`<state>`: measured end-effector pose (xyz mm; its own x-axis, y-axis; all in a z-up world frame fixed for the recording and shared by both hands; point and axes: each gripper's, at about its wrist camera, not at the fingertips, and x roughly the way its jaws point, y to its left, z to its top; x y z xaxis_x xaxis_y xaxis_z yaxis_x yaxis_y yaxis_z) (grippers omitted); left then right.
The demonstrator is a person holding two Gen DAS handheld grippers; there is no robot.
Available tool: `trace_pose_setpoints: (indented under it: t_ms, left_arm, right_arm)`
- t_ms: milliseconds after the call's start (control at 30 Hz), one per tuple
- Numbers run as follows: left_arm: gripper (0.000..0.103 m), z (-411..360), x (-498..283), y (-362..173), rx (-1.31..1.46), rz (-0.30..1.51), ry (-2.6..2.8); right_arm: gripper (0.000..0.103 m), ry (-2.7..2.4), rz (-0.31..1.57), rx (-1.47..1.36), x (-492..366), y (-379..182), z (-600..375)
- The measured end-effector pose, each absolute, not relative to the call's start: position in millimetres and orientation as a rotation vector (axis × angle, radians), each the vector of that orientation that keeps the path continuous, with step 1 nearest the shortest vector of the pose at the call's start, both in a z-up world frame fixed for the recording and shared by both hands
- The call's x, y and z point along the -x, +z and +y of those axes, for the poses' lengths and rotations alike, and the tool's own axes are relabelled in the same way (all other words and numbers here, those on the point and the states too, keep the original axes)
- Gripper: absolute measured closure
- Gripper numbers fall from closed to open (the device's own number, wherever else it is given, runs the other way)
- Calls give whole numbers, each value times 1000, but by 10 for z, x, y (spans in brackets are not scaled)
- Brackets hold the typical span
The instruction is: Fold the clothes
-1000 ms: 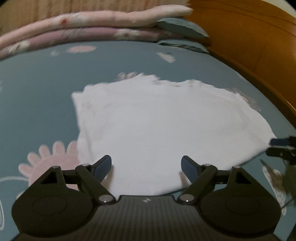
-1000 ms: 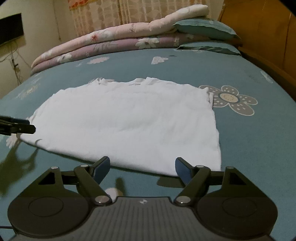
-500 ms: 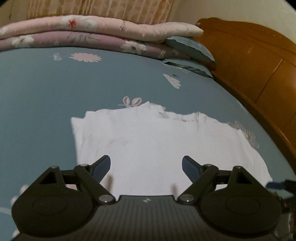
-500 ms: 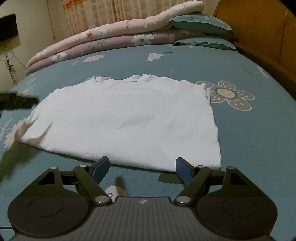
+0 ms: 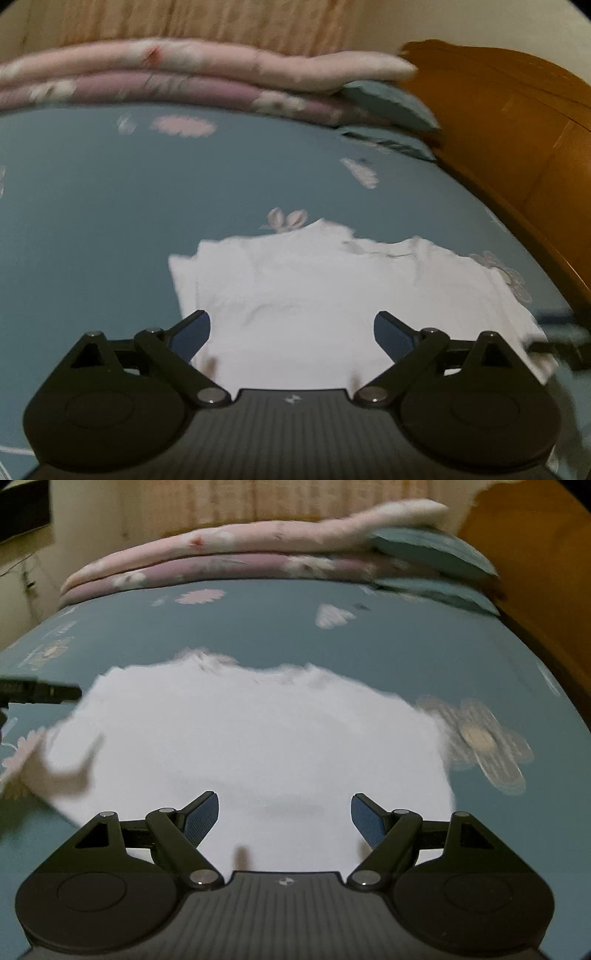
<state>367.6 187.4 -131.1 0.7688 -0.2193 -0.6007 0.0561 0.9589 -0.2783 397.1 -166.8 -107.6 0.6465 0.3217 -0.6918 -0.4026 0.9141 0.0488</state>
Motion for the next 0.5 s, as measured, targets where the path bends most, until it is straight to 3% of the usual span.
trace_pose_setpoints:
  t_ms: [133,333,500]
  left_arm:
    - [7,1941,-3628,-1249,261,671,-171]
    - [7,2011,-3650,-1276,262,682,-144]
    - [7,1989,-3635,-1272,253,683,-152]
  right_arm:
    - [21,440,766,117,-4442,-1053,-1220]
    - [21,312,824,128,-5119,-1478,-839]
    - [6,261,799,102,-5394,-1645,-776]
